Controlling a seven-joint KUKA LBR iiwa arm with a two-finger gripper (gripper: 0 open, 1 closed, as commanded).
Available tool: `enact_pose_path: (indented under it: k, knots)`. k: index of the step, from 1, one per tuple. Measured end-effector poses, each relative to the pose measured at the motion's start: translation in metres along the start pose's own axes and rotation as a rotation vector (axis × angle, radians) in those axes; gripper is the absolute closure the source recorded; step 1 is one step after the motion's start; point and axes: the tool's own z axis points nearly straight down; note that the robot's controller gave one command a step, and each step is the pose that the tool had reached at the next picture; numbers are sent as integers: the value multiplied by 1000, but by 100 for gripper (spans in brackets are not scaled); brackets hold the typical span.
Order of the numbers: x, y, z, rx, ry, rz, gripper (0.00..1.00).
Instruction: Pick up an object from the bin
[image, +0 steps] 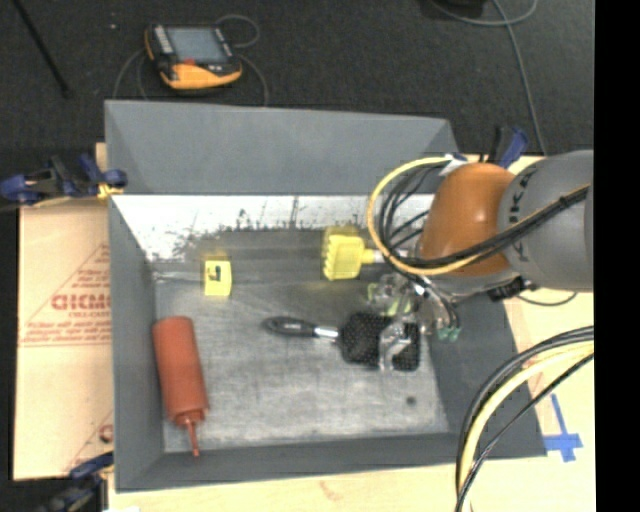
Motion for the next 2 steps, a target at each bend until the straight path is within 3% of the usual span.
enact_pose_path:
  k: [1,2]
  knots:
    - [0,0,-1,0,0,1,100]
    - [-21,24,-193,0,-3,-289,100]
